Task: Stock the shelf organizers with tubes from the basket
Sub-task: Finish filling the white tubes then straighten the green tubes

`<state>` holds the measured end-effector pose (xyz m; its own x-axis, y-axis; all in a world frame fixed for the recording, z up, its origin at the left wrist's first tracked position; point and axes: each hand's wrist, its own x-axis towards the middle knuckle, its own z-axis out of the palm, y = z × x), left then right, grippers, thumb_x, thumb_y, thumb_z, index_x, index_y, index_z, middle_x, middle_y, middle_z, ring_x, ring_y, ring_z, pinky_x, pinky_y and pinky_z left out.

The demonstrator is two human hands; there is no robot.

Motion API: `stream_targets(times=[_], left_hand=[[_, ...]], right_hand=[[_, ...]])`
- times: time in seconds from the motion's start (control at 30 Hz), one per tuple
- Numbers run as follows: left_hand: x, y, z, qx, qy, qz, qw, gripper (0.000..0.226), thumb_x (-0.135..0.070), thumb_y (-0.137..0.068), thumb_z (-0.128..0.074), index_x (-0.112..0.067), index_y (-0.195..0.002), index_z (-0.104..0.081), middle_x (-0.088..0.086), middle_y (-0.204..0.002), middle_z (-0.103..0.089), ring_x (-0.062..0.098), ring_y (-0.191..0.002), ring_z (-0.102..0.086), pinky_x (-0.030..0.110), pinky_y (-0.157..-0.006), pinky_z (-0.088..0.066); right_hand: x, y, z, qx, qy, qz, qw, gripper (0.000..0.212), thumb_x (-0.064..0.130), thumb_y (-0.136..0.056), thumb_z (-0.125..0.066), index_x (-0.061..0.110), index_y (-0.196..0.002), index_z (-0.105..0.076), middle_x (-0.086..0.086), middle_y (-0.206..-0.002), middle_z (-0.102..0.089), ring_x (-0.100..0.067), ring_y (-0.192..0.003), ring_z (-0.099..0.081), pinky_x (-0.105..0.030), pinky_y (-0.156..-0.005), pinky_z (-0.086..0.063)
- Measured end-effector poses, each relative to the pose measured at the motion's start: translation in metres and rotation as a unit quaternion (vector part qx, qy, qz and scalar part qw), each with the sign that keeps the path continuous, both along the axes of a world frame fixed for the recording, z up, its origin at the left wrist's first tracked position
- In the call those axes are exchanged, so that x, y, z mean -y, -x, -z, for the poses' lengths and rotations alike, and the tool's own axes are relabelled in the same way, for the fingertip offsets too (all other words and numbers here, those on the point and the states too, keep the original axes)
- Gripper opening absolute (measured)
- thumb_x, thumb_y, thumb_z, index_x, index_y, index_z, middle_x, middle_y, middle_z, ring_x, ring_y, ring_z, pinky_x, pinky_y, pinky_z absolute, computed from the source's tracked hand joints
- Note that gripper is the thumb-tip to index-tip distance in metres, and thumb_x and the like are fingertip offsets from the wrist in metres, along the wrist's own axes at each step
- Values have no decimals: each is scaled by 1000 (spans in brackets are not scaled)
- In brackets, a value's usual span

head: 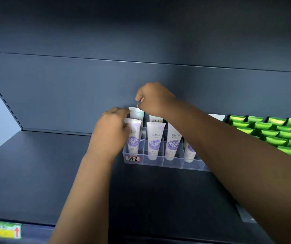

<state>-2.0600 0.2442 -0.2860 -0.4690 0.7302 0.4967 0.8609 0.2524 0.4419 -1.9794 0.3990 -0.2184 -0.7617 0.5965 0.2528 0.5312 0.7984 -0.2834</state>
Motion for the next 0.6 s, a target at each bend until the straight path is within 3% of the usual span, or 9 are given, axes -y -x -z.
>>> stream_targets(times=[0.13,0.23,0.4,0.6], left_hand=[[2,5,7,39,-14,20,999,26,-4,-86,-62,-18,-106,-69,6,-95,-69,31,-89,-65,44,-74,-54],[2,7,9,91,-40,31,995,23,-3,-86,-62,-20,-99,-69,3,-89,-71,28,-83,-66,45,-73,-55],[2,10,12,112,-53,44,991,21,-2,-85,-65,-21,-94,-68,0,-82,-70,28,-78,-66,46,-71,-56],[2,9,12,118,-53,48,990,23,-2,-86,-61,-22,-94,-67,1,-84,-71,28,-81,-66,48,-73,-56]], right_hand=[[5,7,8,47,-38,5,998,26,9,-79,-64,22,-98,-76,-2,-101,-74,-28,-96,-68,-35,-82,-58],[7,10,12,61,-48,21,997,29,2,-78,-59,18,-95,-77,-5,-95,-73,-31,-91,-68,-32,-74,-55],[5,10,16,33,-32,10,999,32,0,-78,-59,18,-97,-78,-7,-99,-75,-30,-93,-69,-38,-83,-60],[0,11,17,12,-2,12,1000,29,0,-76,-60,16,-91,-79,-8,-93,-75,-29,-87,-70,-39,-81,-61]])
